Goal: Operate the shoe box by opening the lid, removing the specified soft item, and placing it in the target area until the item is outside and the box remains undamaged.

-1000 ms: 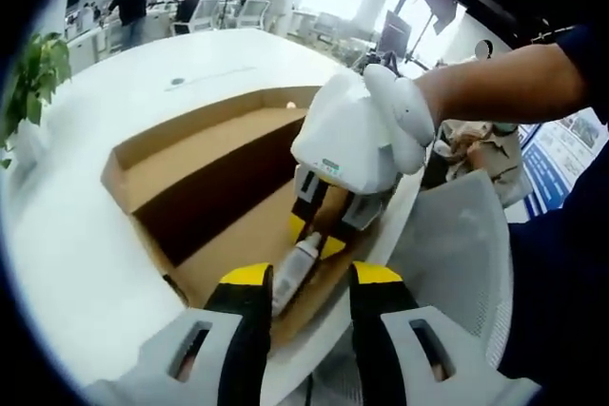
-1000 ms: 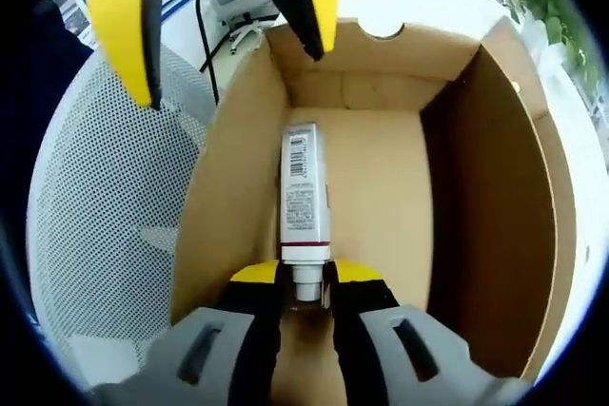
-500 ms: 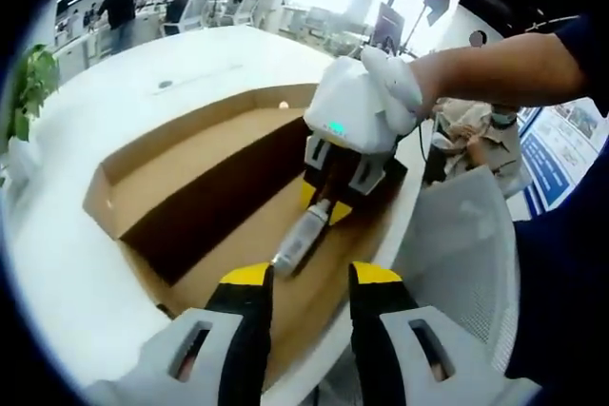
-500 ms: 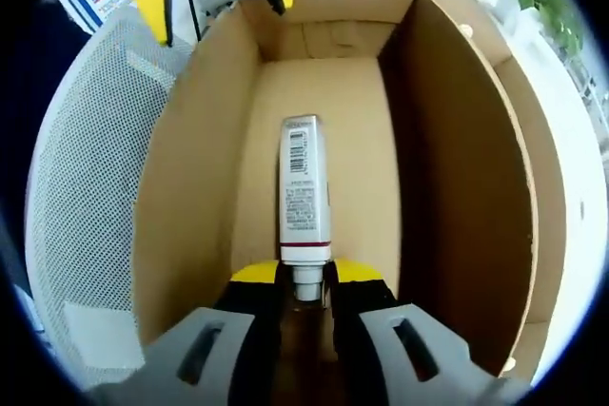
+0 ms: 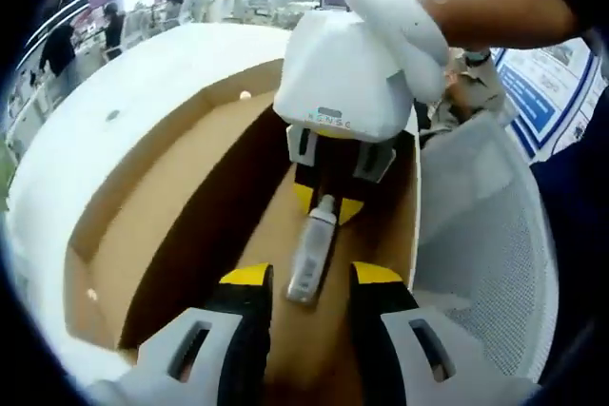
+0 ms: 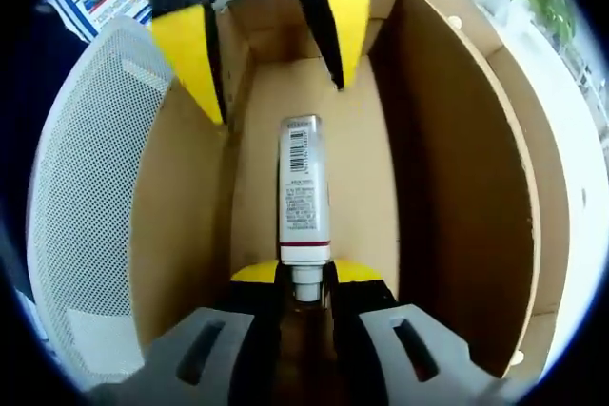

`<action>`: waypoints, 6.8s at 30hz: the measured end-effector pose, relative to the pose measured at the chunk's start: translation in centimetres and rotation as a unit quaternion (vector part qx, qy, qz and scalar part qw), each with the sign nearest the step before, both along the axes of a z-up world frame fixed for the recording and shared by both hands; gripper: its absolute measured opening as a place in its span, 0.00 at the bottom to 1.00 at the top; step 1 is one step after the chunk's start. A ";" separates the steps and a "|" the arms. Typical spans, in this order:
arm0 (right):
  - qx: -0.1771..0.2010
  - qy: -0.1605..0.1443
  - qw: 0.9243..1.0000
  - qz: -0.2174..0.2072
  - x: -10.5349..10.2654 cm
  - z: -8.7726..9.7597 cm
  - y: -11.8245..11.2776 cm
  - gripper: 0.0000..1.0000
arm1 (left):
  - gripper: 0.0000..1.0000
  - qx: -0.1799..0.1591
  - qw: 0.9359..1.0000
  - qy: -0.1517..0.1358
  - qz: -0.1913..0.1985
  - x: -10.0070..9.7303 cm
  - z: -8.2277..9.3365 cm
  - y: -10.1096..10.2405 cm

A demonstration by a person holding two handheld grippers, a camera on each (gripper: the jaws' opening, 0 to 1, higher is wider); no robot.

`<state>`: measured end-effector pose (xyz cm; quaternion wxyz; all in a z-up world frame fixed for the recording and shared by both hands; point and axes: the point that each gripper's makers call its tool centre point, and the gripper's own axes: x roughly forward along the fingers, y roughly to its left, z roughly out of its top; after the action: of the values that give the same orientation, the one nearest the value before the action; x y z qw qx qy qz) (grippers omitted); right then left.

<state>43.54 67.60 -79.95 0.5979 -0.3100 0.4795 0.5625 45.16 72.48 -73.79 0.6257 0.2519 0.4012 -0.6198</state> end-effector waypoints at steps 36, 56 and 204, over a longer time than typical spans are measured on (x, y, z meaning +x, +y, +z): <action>0.026 -0.002 1.000 -0.006 0.5 0.2 0.3 0.17 | 0.18 0.005 0.990 -0.068 -0.123 0.0 -6.0 -2.2; 0.052 -0.007 0.999 -0.013 0.7 1.3 0.5 0.24 | 0.17 -0.017 0.990 -0.083 -0.113 0.4 -5.1 -1.1; -0.044 -0.027 0.992 -0.118 -1.4 19.4 -17.8 0.19 | 0.31 -0.257 0.956 -0.040 0.137 -5.8 9.3 1.2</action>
<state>42.17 49.84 -60.53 0.6588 -0.2918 0.5208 0.4578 39.40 73.69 -64.50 0.7638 0.0497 0.2336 -0.5996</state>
